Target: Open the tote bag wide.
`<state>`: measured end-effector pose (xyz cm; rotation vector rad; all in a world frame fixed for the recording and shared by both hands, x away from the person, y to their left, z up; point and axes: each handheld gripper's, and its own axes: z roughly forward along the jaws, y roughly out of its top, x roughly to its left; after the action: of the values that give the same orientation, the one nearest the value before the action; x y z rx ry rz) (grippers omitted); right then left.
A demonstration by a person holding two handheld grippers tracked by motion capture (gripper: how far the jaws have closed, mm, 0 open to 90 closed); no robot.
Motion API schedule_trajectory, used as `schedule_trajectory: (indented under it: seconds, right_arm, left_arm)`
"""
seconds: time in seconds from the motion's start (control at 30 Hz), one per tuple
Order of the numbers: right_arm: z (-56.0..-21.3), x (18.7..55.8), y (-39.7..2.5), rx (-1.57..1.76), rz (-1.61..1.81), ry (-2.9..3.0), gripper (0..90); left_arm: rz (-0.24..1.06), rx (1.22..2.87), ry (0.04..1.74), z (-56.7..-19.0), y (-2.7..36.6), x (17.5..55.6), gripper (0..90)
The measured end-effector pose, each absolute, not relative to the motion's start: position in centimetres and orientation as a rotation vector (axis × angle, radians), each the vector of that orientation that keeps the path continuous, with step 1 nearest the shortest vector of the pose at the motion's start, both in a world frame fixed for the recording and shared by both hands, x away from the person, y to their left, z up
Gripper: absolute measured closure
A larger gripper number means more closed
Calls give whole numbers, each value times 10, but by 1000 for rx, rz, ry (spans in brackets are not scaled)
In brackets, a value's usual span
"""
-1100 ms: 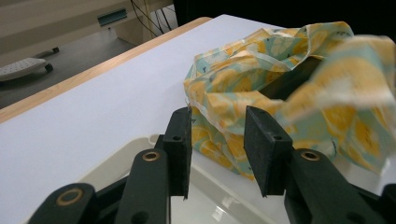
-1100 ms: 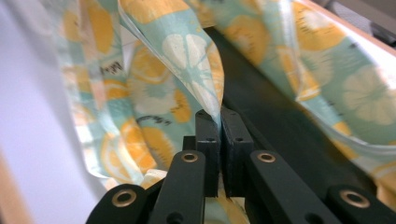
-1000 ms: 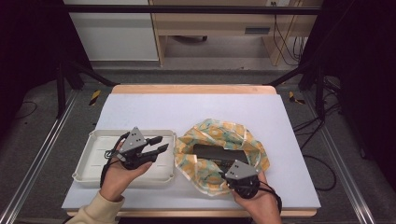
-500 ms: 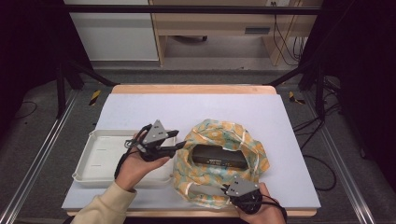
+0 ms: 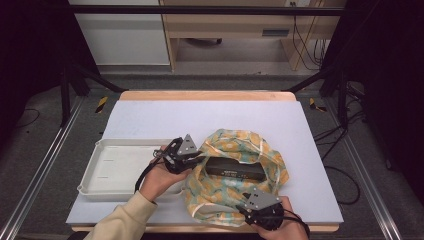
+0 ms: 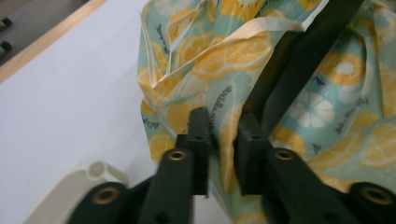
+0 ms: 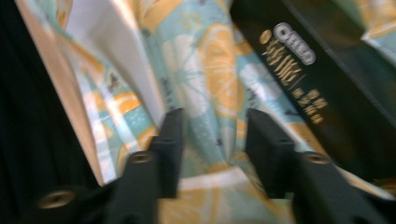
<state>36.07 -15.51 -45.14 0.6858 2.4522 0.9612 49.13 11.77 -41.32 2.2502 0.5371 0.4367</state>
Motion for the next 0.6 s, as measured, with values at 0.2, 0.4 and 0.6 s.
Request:
schedule_trajectory:
  seconds: [0.2, 0.4, 0.6]
  right_arm:
    - [-434, 361, -164, 721, 987, 2386, 282]
    - [-410, 368, -185, 806, 1013, 2308, 192]
    - [-401, 398, -204, 982, 899, 2207, 235]
  left_arm:
    - [416, 2240, 532, -412, 119, 485, 889]
    - [403, 2214, 530, -409, 119, 482, 892]
    - [410, 2183, 519, -402, 120, 478, 895]
